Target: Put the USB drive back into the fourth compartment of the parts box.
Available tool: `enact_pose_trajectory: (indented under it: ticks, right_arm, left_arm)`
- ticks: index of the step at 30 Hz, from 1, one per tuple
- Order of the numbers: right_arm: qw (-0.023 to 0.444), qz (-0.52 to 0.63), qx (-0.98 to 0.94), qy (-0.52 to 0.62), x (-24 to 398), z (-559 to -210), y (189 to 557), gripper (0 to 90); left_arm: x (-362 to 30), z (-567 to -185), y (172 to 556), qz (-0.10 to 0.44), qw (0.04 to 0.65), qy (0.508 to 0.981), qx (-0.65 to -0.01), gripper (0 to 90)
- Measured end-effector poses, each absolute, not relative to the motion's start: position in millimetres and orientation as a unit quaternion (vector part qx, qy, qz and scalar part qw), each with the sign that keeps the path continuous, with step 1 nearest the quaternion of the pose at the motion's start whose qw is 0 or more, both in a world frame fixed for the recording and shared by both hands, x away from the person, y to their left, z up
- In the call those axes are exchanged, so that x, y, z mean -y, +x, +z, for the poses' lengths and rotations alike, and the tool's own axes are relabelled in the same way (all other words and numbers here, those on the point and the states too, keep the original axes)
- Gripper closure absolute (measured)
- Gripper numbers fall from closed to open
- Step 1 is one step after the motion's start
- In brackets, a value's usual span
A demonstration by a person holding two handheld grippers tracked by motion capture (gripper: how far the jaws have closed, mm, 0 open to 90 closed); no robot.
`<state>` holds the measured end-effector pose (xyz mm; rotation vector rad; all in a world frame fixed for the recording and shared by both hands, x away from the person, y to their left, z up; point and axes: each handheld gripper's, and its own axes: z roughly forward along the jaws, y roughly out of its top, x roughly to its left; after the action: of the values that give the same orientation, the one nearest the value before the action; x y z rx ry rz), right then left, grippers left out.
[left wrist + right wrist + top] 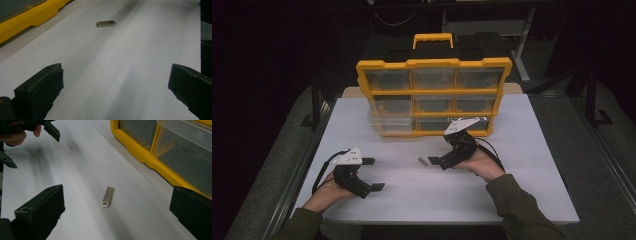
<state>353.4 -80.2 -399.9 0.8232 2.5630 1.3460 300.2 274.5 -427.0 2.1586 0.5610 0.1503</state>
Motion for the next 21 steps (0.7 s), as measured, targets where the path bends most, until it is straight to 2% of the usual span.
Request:
enact_pose_trajectory:
  ticks: [21]
  right_arm:
    - [0.065, 0.45, -0.85, 0.265, 63.6, -392.6, 368.1, 0.0]
  left_arm:
    - [-274.9, -426.5, 299.9, 0.061, 0.439, 0.867, -0.226, 0.0]
